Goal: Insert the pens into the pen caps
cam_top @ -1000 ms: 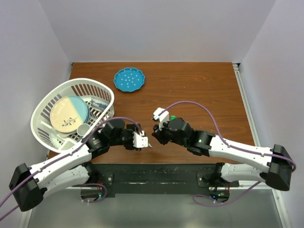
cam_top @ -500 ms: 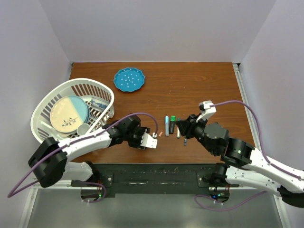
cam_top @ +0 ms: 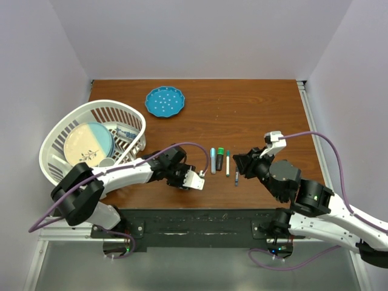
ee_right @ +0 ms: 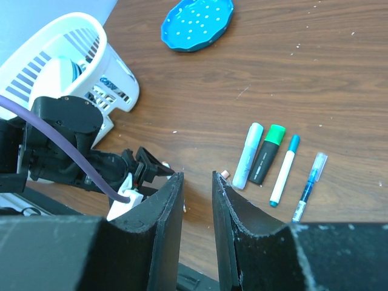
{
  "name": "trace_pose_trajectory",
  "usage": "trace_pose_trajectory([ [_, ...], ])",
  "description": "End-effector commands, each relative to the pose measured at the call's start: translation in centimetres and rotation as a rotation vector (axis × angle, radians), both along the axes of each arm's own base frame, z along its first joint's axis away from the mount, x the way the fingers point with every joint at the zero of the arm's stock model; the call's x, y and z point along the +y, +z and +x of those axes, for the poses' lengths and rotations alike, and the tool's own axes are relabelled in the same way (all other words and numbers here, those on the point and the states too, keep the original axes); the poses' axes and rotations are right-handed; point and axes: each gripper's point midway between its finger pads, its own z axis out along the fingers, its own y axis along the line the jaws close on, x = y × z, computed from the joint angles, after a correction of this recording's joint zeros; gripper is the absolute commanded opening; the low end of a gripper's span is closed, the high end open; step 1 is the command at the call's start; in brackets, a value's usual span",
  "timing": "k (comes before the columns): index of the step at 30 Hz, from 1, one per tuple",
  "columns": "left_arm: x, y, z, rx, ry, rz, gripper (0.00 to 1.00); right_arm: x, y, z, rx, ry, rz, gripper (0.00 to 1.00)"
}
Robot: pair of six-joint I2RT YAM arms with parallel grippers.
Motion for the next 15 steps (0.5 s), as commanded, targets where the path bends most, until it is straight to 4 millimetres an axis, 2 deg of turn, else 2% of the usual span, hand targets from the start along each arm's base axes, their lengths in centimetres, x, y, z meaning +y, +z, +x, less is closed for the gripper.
trace_pose_trajectory([
  [1, -1.0, -0.7, 0.0, 0.021, -0.004, -0.031, 0.47, -0.6, 2.0, 0.4, -0.029, -0.043, 0.043, 0.29],
  [6, -0.7, -2.5, -0.5, 0.08, 0.015, 0.023, 0.45, -0.7, 2.4, 0.3, -0.031, -0.045, 0.061, 0.29],
  [10, -0.6, -3.1, -0.9, 0.114, 0.025, 0.038, 0.4, -1.3, 2.9, 0.2, -0.038, -0.05, 0.065, 0.29],
  [13, -0.6, -3.5, -1.4, 0.151, 0.044, 0.042, 0.28, -1.6, 2.8, 0.1, -0.042, -0.059, 0.071, 0.29],
  [14, -0.7, -3.5, -1.5, 0.167, 0.051, 0.039, 0.2, -1.7, 2.6, 0.1, -0.042, -0.061, 0.07, 0.29],
  [15, -0.7, -3.5, -1.7, 0.179, 0.059, 0.037, 0.17, -1.8, 2.6, 0.1, -0.041, -0.063, 0.071, 0.29],
])
